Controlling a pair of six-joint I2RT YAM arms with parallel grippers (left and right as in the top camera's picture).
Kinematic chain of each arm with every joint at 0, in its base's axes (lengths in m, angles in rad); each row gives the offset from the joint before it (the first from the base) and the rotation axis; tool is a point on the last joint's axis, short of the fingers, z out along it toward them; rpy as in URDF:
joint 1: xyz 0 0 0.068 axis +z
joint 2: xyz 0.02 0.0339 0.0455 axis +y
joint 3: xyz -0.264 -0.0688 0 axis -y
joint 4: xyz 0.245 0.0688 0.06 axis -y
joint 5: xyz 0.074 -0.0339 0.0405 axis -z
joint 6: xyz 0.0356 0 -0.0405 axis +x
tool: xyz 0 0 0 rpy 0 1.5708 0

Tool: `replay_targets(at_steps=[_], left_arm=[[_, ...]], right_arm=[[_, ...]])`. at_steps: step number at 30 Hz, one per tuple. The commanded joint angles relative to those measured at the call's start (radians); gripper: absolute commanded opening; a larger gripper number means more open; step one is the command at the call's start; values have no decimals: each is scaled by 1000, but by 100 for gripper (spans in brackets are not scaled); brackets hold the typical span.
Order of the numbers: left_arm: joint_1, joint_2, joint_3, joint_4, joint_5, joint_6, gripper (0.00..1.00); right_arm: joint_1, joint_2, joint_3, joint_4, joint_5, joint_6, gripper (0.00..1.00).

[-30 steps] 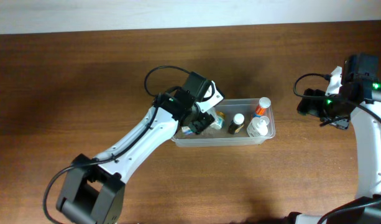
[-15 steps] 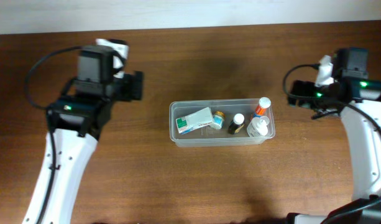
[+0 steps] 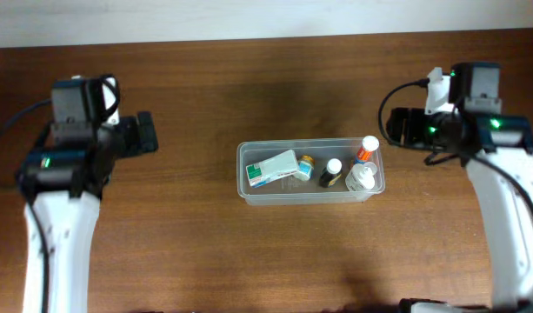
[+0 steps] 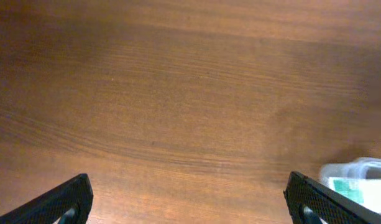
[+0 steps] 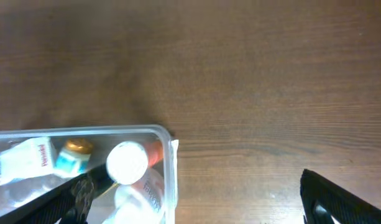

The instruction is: Pack container

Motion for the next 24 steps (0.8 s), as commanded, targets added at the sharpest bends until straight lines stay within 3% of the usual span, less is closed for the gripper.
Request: replay_targets(at_steps=[1,6,11,22,24], left_arm=[[-13,-208,-55,5,27,-14,99],[-17,-591,-299,37,-98,-112,99],[-16,-812,-441,69,-102,-113,99],[-16,-900,-446,-294,-103,-115,99],[-16,-900,-447,-289,-102,-114,99]], right_arm=[[3,-159,-22,2,17,3,98],[4,-481,-232,126,114,3,98],[3,-721,-382,144,131,3,98],[3,-835,-404,-46,131,3,99],[3,-835,-404,-51,131,3,98]])
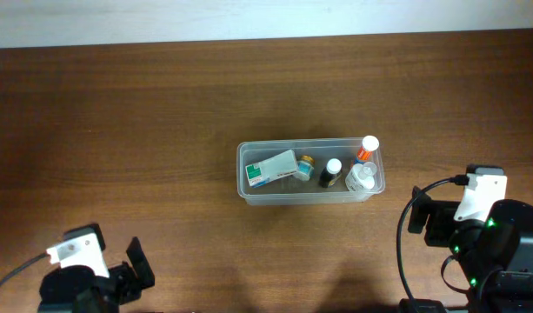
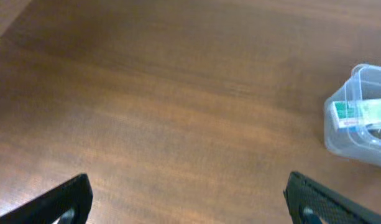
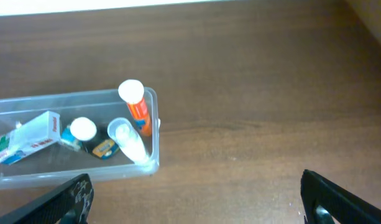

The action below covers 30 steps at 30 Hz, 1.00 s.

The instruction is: Pack container

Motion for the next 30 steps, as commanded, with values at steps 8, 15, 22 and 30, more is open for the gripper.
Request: replay_targets(at_steps=[8,15,22,30], left_arm=[[-1,-5,-4,-2,-14,-10,99],[-1,-5,-4,-2,-14,-10,99],[-1,-5,-4,-2,-14,-10,99],[-1,-5,-4,-2,-14,-10,99]], right_arm=[[3,-3,-8,-6,13,4,98],[5,-134,-65,-7,11,-15,99],[5,-382,-330,162,-20,-15,98],[18,-606,-737,642,-91,-15,98]])
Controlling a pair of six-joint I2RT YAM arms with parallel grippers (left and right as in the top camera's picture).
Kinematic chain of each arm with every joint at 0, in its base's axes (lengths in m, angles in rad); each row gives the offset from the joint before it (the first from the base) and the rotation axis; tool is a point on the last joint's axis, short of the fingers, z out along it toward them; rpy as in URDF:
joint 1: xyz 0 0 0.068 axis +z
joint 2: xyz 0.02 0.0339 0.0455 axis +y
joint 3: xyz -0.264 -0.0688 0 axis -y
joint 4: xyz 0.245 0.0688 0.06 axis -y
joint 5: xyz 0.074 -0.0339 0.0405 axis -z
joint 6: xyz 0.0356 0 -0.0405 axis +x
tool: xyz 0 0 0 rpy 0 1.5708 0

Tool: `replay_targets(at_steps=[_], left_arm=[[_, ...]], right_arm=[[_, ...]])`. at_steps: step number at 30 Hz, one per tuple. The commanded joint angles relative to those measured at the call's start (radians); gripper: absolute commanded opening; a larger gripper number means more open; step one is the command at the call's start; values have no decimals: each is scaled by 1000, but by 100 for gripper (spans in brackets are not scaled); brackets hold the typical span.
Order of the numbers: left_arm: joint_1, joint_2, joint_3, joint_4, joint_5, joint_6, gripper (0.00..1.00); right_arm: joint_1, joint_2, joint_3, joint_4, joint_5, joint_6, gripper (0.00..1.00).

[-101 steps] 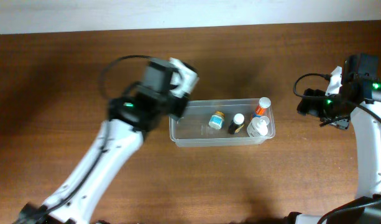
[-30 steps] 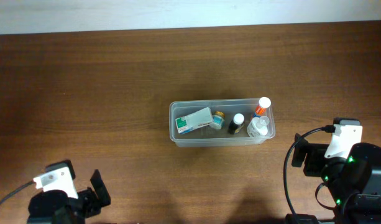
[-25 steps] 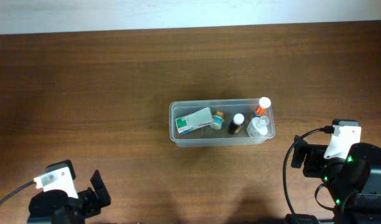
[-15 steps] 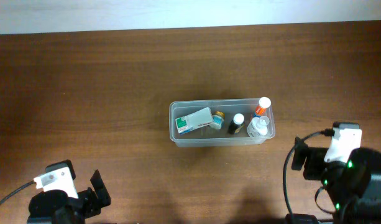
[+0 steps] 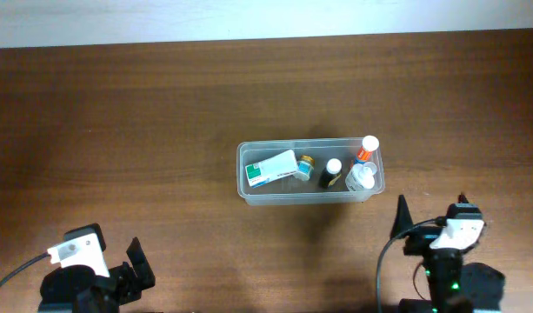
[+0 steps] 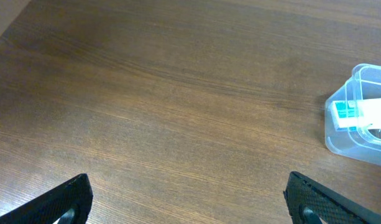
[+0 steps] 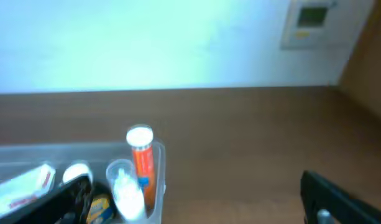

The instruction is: Pack container

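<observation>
A clear plastic container lies mid-table. Inside are a green-and-white box, a small gold-capped bottle, a dark bottle with a white cap, a clear bottle and an orange tube. My left gripper stands open at the front left, far from the container, nothing between its fingers. My right gripper stands open at the front right; its view looks low across the table at the orange tube and the clear bottle.
The brown wooden table runs back to a white wall. A small wall-mounted device shows high in the right wrist view. Both arm bases sit at the table's front edge.
The right arm has drawn in closer to the front edge and its wrist has tilted up, so its view now takes in the wall. The left arm has barely moved.
Both arms first stood out over the table, level with the packed container on either side, grippers open. Then both were back at the front edge. Now the right wrist is tilted up. The container's contents have stayed put.
</observation>
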Motion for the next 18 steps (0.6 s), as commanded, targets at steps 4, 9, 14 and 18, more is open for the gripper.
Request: replay_targets(at_steps=[4,9,14,18], left_arm=[[-1,-5,-2,0,-14,-9,99],[-1,-5,-2,0,-14,-9,99],[-1,-5,-2,0,-14,-9,99],[-1,-5,-2,0,-14,-9,99]], right_arm=[[35,-35,-276,371,-47,-31,98],[34,-33,-359,400,-43,-33,98],[34,-26,-358,407,-44,-33,98],[34,-26,-358,407,-44,-33,98]])
